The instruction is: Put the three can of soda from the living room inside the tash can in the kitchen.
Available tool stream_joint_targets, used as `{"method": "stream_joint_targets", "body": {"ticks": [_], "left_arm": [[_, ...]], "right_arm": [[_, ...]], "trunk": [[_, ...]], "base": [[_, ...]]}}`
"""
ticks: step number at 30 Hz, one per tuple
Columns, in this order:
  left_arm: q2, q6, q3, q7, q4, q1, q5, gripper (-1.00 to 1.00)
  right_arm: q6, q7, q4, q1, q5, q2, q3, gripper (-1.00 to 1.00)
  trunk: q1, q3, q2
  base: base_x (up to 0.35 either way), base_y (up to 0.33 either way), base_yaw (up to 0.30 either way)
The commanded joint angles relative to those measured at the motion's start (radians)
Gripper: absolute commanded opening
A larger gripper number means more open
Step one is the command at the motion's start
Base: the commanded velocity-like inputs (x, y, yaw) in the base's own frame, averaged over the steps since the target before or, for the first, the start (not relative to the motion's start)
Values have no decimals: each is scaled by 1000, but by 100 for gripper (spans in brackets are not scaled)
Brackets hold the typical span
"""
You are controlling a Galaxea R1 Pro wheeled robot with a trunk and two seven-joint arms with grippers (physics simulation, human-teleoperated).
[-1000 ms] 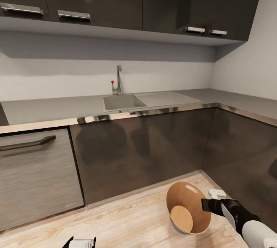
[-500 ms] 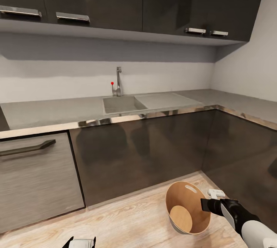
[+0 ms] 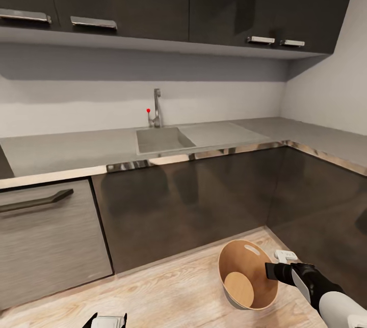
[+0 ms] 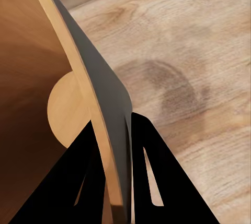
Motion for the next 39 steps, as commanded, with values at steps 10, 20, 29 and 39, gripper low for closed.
{"method": "stream_joint_targets", "body": {"ticks": [10, 20, 29, 39], "left_arm": [[0, 0, 0, 1, 0, 0, 0, 100], [0, 0, 0, 0, 0, 0, 0, 100], [0, 0, 0, 0, 0, 0, 0, 100], [0, 0, 0, 0, 1, 0, 0, 100]], "right_arm": [[1, 5, -1, 0, -10, 1, -6, -100], [1, 5, -1, 0, -10, 1, -6, -100], [3, 4, -2, 0, -9, 12, -4, -100], [10, 2, -8, 0, -10, 20, 17, -100]], "trunk": [[-39, 28, 70], [-77, 60, 140], [-111, 86, 203], [-150, 110, 273]], "base": [[0, 0, 0], [0, 0, 0], [0, 0, 0], [0, 0, 0]]}}
